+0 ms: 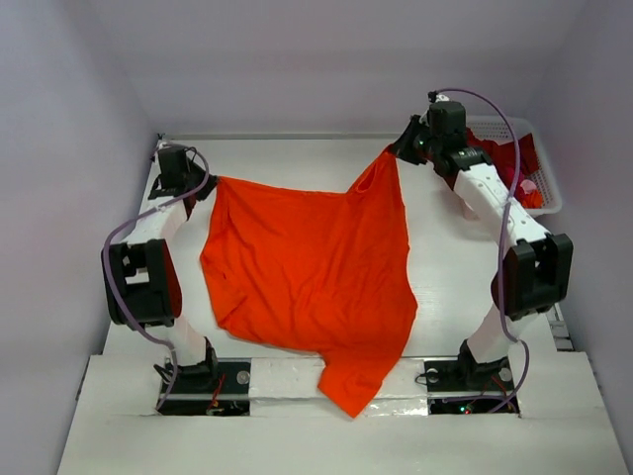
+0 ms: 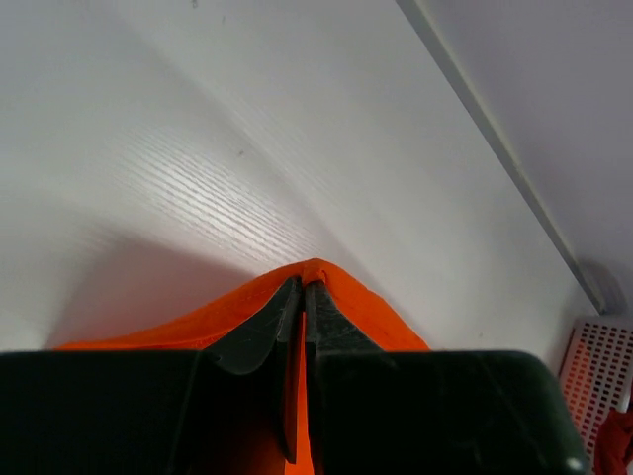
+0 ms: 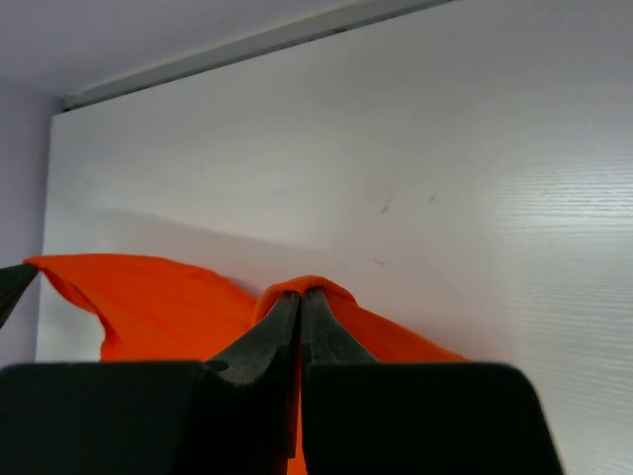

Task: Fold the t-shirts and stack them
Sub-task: Flatten the tshirt out, then fold the tshirt

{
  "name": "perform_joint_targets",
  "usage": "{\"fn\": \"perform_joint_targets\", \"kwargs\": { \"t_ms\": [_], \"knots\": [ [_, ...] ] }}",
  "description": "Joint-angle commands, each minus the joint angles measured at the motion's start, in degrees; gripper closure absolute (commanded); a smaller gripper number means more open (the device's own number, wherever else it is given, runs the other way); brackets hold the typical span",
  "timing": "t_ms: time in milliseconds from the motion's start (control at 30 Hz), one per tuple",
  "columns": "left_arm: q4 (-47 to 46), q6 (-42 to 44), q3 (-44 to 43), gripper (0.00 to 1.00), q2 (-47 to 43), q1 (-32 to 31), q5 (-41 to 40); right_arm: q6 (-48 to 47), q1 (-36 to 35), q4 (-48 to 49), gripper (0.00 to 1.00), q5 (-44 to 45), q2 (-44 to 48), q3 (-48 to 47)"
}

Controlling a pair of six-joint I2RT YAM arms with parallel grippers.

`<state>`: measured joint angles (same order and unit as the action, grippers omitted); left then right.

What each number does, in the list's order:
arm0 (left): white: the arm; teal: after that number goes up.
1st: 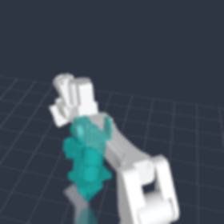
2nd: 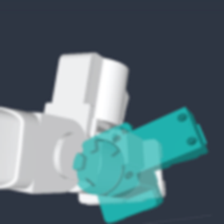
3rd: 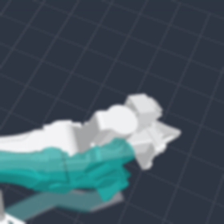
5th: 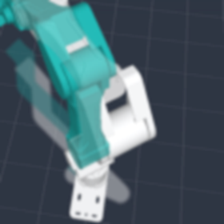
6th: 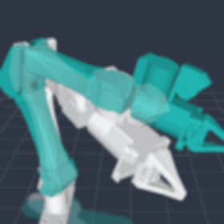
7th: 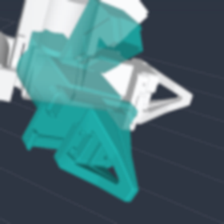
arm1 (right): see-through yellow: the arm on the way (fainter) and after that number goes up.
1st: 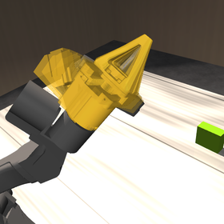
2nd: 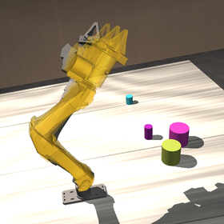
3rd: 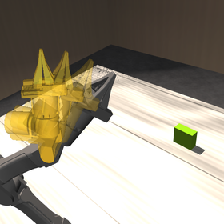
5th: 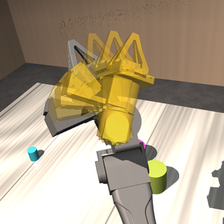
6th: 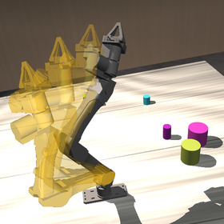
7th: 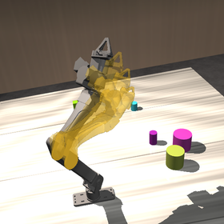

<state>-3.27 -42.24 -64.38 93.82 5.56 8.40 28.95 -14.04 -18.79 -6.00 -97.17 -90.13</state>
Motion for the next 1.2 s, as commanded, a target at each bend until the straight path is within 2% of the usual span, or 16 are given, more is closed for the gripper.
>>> {"fn": "perform_joint_targets", "kwargs": {
  "t_ms": [0, 300, 600, 733, 900, 1167],
  "knots": [
    [1.2, 1.7, -5.0, 1.00, 2.1, 1.6, 1.2, 0.2, 3.3, -3.0, 1.00, 0.5, -2.1, -7.0],
    [3.2, 1.5, -13.5, 1.00, 10.7, 4.2, 3.2, 0.8, 5.9, -8.4, 1.00, 0.4, -11.5, -17.2],
    [5.3, 0.2, -21.9, 1.00, 16.8, 4.2, 4.3, -2.4, 5.9, -21.2, 1.00, -2.9, -28.1, -40.9],
    [6.8, 0.6, -25.9, 1.00, 20.0, 4.2, 4.3, -1.6, 6.9, -21.1, 1.00, -3.8, -30.8, -43.9],
    [8.2, 0.9, -28.2, 1.00, 22.0, 4.2, 4.3, -0.8, 6.9, -21.0, 1.00, -5.8, -31.5, -44.2],
    [10.8, 1.7, -27.4, 1.00, 22.4, 4.2, 1.9, -0.6, 6.9, -17.1, 1.00, -7.6, -24.2, -31.0]
  ]
}}
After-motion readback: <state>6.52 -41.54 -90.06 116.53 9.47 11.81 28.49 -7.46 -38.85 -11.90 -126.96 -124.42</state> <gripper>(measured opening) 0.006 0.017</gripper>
